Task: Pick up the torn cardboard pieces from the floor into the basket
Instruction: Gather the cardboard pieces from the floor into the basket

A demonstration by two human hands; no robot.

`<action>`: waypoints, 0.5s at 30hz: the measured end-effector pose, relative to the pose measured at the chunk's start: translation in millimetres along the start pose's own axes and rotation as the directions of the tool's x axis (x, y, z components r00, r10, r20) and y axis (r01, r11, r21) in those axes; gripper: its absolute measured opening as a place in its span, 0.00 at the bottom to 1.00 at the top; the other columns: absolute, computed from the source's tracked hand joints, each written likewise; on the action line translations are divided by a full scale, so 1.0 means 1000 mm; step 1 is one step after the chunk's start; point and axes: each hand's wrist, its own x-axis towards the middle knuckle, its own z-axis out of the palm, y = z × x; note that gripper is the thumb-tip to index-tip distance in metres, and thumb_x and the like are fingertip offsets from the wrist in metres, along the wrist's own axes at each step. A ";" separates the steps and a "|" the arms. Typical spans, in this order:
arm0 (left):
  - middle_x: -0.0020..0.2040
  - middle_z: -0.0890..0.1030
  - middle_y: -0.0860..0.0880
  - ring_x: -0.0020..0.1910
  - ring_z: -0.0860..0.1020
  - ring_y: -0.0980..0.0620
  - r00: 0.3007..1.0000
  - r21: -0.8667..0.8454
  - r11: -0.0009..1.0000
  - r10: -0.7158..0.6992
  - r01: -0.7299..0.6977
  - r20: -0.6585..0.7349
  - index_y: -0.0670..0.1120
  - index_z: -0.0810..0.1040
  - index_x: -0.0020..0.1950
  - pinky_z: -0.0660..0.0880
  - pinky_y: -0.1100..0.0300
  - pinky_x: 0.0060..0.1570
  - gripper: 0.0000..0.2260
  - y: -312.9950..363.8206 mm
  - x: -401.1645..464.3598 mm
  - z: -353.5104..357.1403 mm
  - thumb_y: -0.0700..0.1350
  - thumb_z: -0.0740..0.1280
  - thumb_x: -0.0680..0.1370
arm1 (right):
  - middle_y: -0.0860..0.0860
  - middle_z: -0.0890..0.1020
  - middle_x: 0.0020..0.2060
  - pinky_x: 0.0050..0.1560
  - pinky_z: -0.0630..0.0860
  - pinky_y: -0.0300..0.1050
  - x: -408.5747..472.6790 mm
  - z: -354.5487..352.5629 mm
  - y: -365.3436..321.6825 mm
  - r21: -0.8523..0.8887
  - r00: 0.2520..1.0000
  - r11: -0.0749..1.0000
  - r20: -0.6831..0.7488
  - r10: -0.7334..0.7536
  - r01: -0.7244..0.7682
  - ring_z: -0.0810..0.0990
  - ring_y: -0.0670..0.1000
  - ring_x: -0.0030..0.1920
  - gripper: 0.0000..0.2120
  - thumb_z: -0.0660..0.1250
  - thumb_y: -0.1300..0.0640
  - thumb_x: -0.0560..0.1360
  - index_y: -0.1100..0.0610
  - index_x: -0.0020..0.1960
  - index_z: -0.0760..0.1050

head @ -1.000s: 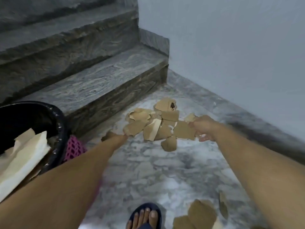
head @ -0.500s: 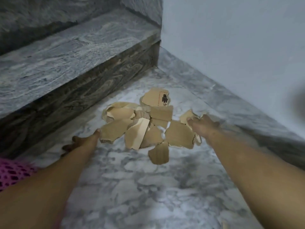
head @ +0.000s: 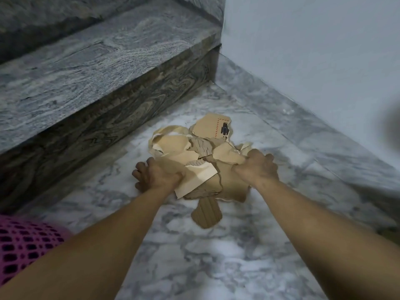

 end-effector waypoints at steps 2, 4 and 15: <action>0.69 0.61 0.43 0.70 0.59 0.42 1.000 -0.077 0.997 0.014 -0.012 0.022 0.46 0.62 0.69 0.64 0.43 0.64 0.46 0.003 -0.001 -0.003 0.60 0.79 0.58 | 0.58 0.63 0.68 0.61 0.69 0.56 -0.001 -0.004 -0.001 0.007 0.996 0.998 -0.065 0.068 -0.068 0.62 0.62 0.69 0.41 0.73 0.37 0.64 0.51 0.69 0.63; 0.68 0.62 0.43 0.70 0.59 0.43 0.999 -0.106 0.994 0.027 -0.022 0.043 0.45 0.61 0.70 0.66 0.44 0.63 0.49 0.009 -0.005 -0.006 0.62 0.79 0.57 | 0.59 0.61 0.70 0.63 0.68 0.59 0.002 -0.003 -0.002 0.027 0.991 0.993 -0.066 0.120 -0.119 0.60 0.61 0.71 0.50 0.72 0.29 0.60 0.53 0.72 0.59; 0.67 0.65 0.44 0.69 0.64 0.44 0.970 0.049 0.988 0.131 -0.144 0.204 0.46 0.64 0.70 0.68 0.54 0.66 0.43 0.028 -0.026 0.006 0.61 0.77 0.63 | 0.57 0.68 0.65 0.61 0.73 0.49 -0.004 0.016 -0.022 0.200 0.987 0.976 0.149 0.053 -0.083 0.71 0.58 0.64 0.43 0.75 0.38 0.62 0.57 0.68 0.65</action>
